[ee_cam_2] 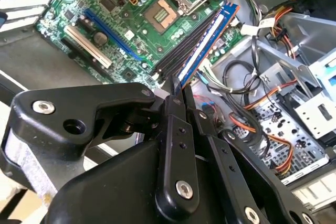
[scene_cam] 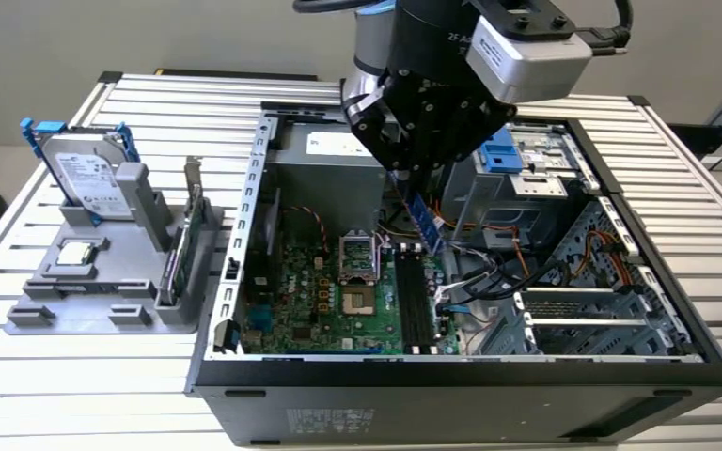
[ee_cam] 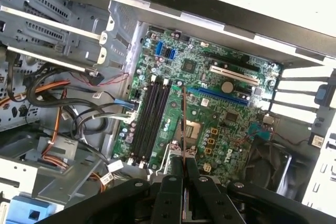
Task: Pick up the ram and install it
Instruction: 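Insert the ram into the slot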
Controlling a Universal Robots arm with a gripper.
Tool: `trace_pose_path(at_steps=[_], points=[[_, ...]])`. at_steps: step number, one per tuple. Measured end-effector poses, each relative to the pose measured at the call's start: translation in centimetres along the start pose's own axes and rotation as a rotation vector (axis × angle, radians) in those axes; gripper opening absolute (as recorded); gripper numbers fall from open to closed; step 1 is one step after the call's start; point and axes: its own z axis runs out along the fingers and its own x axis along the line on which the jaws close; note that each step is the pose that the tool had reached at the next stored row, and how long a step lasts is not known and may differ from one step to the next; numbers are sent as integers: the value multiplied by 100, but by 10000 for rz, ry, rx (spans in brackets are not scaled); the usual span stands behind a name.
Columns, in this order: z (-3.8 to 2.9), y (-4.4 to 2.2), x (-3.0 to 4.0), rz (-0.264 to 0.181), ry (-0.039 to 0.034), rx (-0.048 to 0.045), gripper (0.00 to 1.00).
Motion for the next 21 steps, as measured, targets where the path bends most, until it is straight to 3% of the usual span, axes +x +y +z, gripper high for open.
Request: trace_pose_path(at_steps=[21], points=[[0,0,0,885,13,17,0]])
